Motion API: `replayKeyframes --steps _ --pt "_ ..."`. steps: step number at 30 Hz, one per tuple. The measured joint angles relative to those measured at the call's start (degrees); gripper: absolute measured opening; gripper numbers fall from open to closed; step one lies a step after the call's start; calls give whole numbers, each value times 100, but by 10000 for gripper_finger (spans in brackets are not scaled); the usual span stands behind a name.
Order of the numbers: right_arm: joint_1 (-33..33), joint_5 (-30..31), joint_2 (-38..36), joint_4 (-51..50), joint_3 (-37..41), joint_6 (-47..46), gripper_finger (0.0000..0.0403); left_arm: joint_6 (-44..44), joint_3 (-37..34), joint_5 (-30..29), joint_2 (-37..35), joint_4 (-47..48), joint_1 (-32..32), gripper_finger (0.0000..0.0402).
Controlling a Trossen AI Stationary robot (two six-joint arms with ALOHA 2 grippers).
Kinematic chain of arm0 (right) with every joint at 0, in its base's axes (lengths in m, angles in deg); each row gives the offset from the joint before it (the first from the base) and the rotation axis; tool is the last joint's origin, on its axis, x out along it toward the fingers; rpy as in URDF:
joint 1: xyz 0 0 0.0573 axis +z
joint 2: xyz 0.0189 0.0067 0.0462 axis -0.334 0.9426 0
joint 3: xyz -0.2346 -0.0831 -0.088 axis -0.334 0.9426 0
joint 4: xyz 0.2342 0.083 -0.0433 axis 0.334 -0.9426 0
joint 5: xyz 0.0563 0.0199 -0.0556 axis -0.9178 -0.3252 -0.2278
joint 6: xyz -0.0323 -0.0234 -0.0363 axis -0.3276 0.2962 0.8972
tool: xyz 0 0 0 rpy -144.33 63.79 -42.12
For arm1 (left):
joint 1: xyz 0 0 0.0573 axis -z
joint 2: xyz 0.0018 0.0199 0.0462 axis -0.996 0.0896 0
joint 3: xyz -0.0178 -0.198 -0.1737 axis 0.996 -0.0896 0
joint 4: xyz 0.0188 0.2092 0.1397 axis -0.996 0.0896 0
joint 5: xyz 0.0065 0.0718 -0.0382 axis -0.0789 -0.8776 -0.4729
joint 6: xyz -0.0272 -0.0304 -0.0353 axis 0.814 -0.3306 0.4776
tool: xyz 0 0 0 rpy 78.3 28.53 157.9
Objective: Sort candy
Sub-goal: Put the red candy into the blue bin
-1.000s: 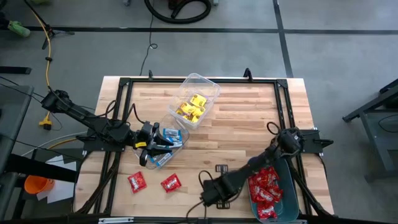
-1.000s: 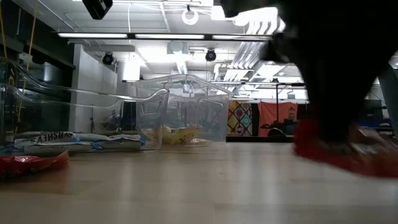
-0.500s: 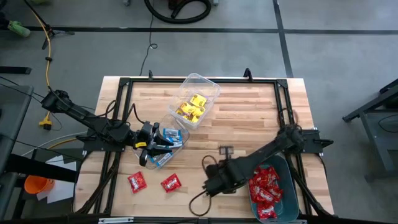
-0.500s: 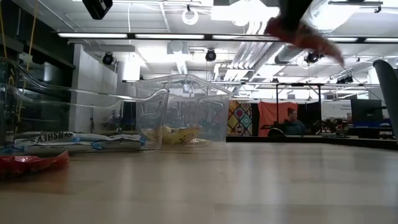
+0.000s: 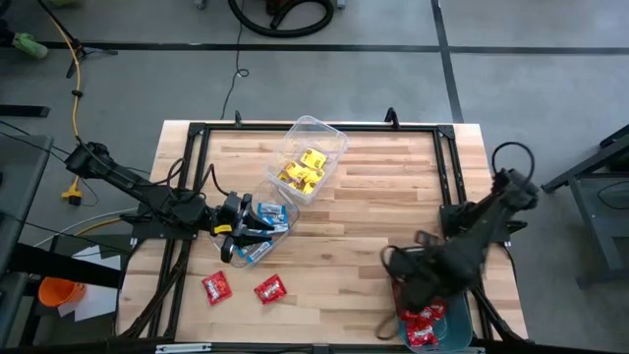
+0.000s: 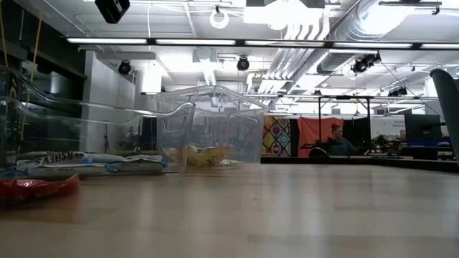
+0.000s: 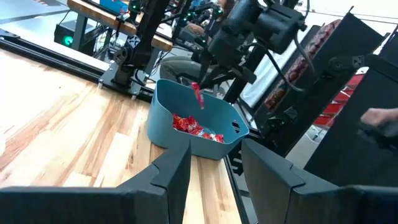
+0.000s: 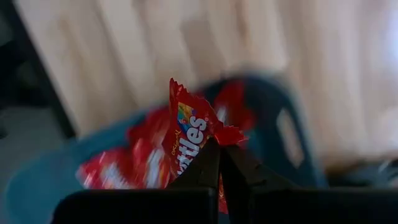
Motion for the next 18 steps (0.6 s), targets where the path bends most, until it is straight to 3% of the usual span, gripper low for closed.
replayKeyframes --steps 7,12,15,18 --pt "1002 -1060 -671 963 1310 -1475 0 0 0 0 0 -2 0 131" --pt "1248 -1491 -760 1369 1778 -2139 5 0 0 0 0 -1 0 131" --pt "1162 -1810 -769 1404 1798 -2147 33 0 0 -2 0 -2 0 131" --pt "1040 -2066 -769 1413 1802 -2115 85 0 0 0 0 -2 0 131"
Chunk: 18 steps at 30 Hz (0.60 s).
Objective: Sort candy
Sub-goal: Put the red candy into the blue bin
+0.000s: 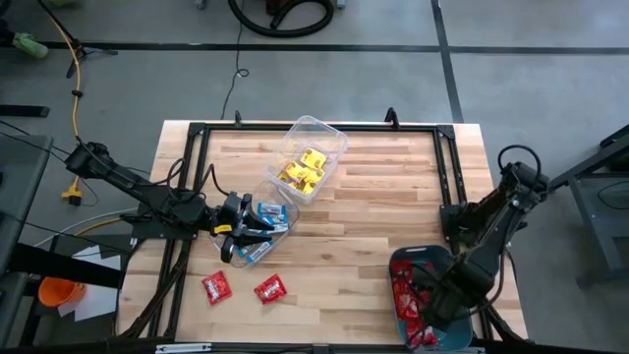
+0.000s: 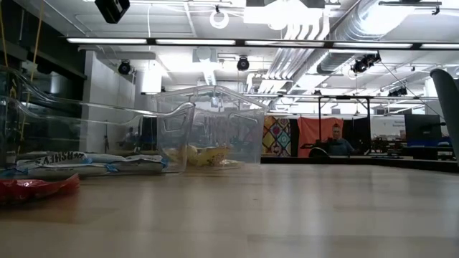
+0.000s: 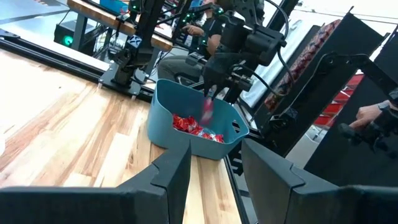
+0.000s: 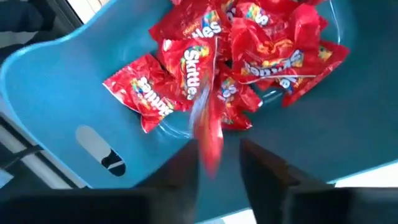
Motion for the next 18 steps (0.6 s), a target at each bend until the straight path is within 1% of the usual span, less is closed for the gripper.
replayKeyframes --steps 3,5,7,8,9,11,13,15,18 --pt "-85 -75 0 16 -45 164 146 2 0 0 0 1 1 131" --pt "-149 -242 -1 24 -184 513 182 0 0 -2 0 2 0 131" --pt "-214 -386 -2 -13 -389 879 208 2 0 -1 0 2 0 131" --pt "-252 -336 -4 -13 -516 979 218 0 0 0 0 0 2 131" --pt "-292 -163 -8 4 -670 1053 224 0 0 0 -2 1 1 131" --pt "-400 585 -15 177 -941 1155 230 1 0 -1 0 1 2 131" --pt "-562 1597 -17 528 -1131 1259 231 1 0 0 0 2 1 131" --pt "-775 2527 -17 1003 -1204 1444 232 0 0 0 0 0 0 131" --pt "-1189 3650 14 1625 -1209 1861 232 2 0 -1 -1 0 1 131"
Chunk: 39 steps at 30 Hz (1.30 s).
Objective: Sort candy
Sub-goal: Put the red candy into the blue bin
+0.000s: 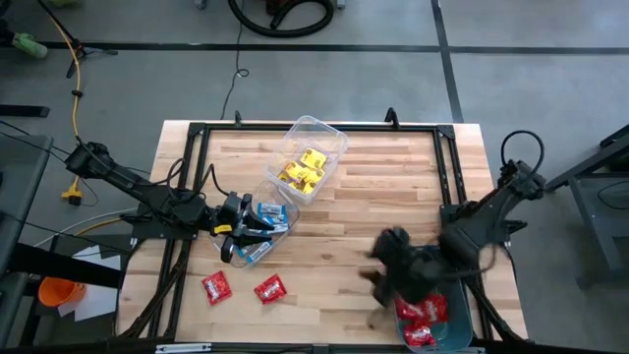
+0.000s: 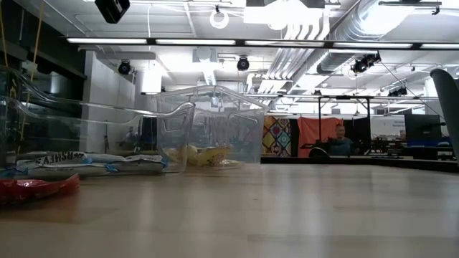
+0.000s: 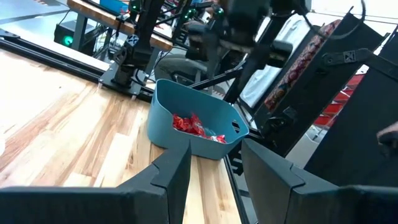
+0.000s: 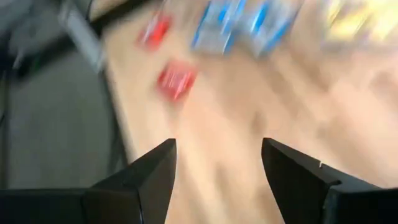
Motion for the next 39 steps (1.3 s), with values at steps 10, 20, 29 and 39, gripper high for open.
replayKeyframes --steps 10,20,29,39 --pt "-1232 523 676 1987 10 1830 232 2 0 -1 1 -6 0 131" --pt "-1484 335 674 2077 9 2045 232 1079 0 1 1 7 14 131" --pt "-1525 443 670 2071 9 2121 232 1953 0 -160 34 -96 -81 131" --pt "-1525 436 670 1604 9 2217 232 1746 1438 516 899 -161 664 168"
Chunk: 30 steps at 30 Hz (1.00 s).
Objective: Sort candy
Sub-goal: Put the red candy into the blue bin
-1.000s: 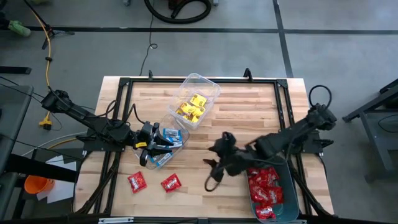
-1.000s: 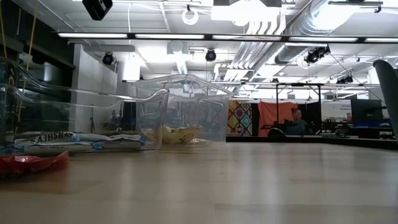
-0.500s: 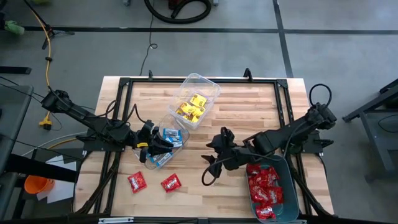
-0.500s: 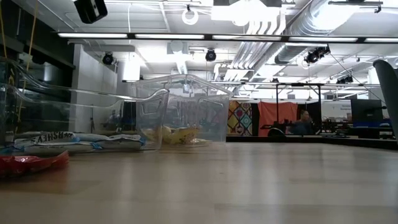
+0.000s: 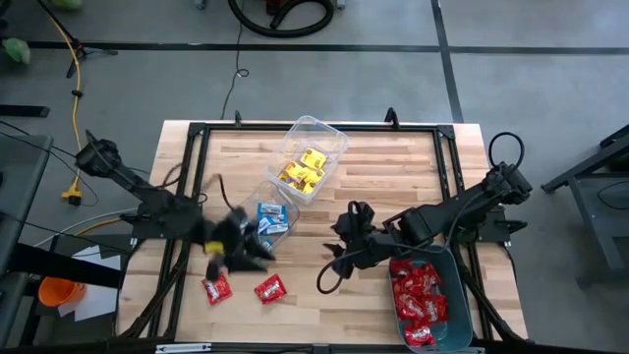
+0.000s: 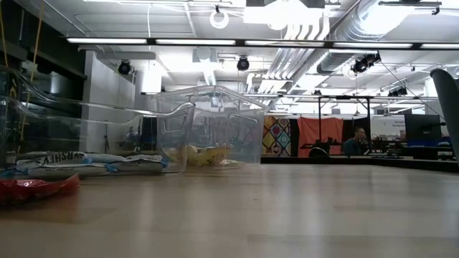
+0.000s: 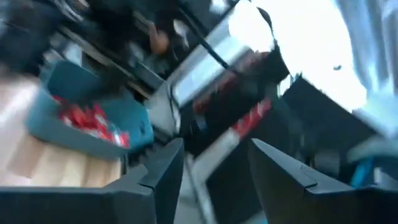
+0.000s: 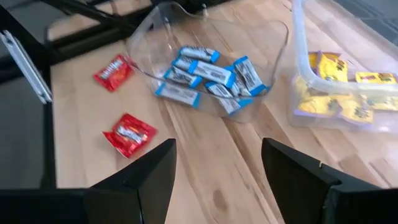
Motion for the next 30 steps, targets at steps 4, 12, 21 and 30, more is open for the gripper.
replayKeyframes --steps 4,12,21,30 --pt "0 0 0 -294 0 -28 232 -611 1326 217 733 2349 490 188" --pt "0 15 0 -626 0 -4 232 -1951 2327 -229 2172 5539 874 208" --pt "73 88 -179 -1339 0 -409 232 -3440 2332 -85 3682 5469 929 212" --pt "332 516 -702 -1689 0 -684 232 -3633 2332 105 4798 5370 820 212"
